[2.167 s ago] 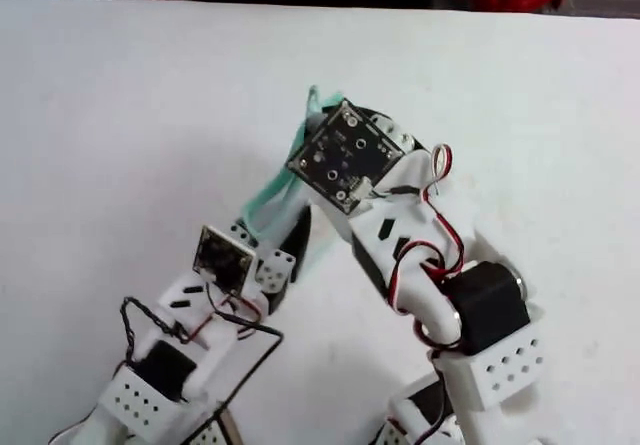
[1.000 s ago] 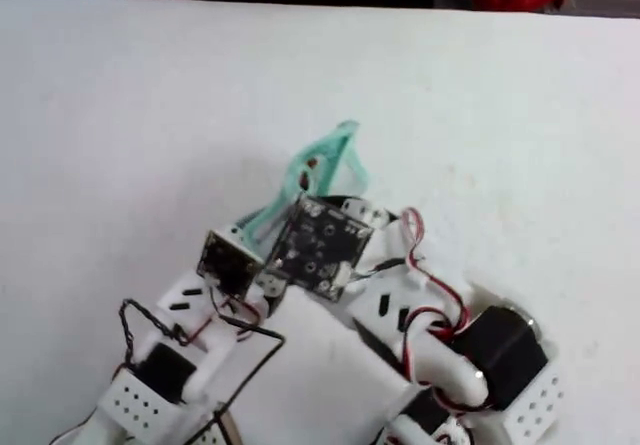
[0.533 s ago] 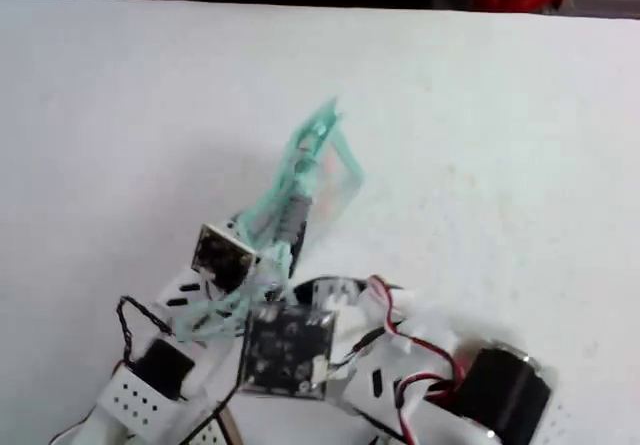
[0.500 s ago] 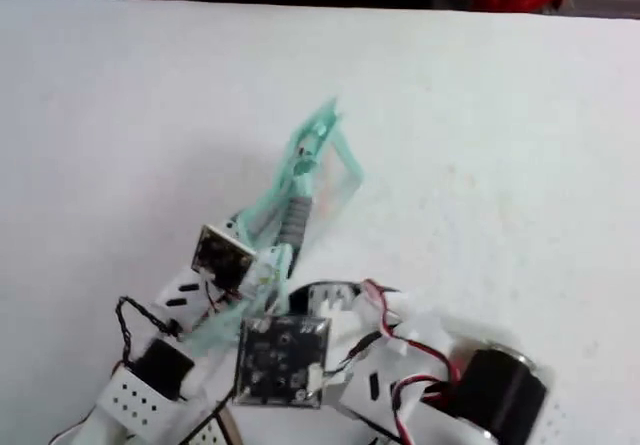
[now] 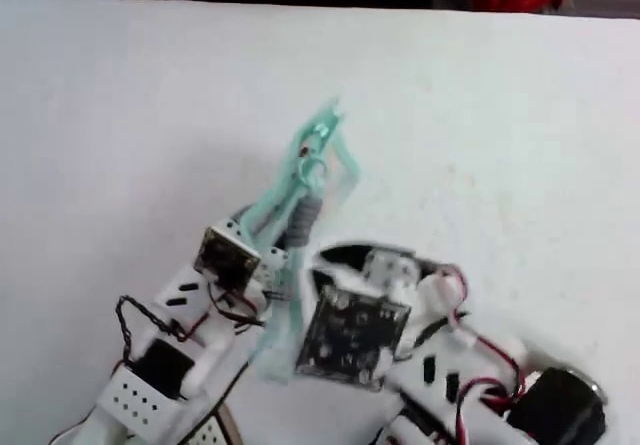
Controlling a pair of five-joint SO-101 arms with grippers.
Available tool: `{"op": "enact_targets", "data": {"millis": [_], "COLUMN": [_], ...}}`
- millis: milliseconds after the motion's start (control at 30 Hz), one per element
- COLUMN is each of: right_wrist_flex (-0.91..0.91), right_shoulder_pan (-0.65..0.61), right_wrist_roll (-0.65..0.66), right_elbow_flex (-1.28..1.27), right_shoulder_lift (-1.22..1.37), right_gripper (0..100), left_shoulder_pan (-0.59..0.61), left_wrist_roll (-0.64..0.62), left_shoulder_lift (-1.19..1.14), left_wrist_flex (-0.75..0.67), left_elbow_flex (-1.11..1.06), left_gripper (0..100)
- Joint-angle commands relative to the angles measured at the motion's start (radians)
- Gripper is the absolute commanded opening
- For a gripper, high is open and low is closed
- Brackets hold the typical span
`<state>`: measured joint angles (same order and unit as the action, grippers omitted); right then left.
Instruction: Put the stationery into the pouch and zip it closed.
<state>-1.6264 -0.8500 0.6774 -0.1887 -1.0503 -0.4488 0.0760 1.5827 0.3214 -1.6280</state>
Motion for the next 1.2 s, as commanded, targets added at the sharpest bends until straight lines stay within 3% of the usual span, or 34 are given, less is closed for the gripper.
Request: {"op": "enact_targets", "data": {"millis": [0, 100, 233, 400, 567, 833, 1033, 1167], "right_wrist_flex": [-0.062, -0.076, -0.039, -0.036, 0.015, 0.159, 0.173, 0.245], "right_shoulder_pan": [0.260, 0.412, 0.539, 0.625, 0.654, 0.638, 0.504, 0.484], "right_wrist_roll": [0.204, 0.345, 0.465, 0.646, 0.772, 0.801, 0.736, 0.735], "right_elbow_flex": [0.052, 0.055, 0.055, 0.051, 0.015, -0.199, -0.230, -0.236], "right_shoulder_lift": [0.015, 0.016, 0.018, 0.013, 0.022, 0.022, 0.022, 0.067], "right_gripper": [20.6, 28.2, 23.4, 20.9, 20.9, 23.1, 26.1, 25.9], "left_shoulder_pan": [-0.051, -0.081, -0.087, -0.087, -0.087, -0.087, -0.087, -0.104], "left_wrist_roll": [0.114, 0.175, 0.210, 0.270, 0.347, 0.384, 0.379, 0.381], "left_shoulder_lift": [0.012, 0.012, 0.012, 0.012, 0.012, 0.012, 0.012, 0.012], "left_wrist_flex": [0.009, 0.049, 0.092, 0.133, 0.325, 0.405, 0.400, 0.400], "left_elbow_flex": [0.080, 0.080, 0.081, 0.094, 0.198, 0.229, 0.218, 0.189], "left_gripper": [2, 2, 2, 2, 2, 2, 2, 2]}}
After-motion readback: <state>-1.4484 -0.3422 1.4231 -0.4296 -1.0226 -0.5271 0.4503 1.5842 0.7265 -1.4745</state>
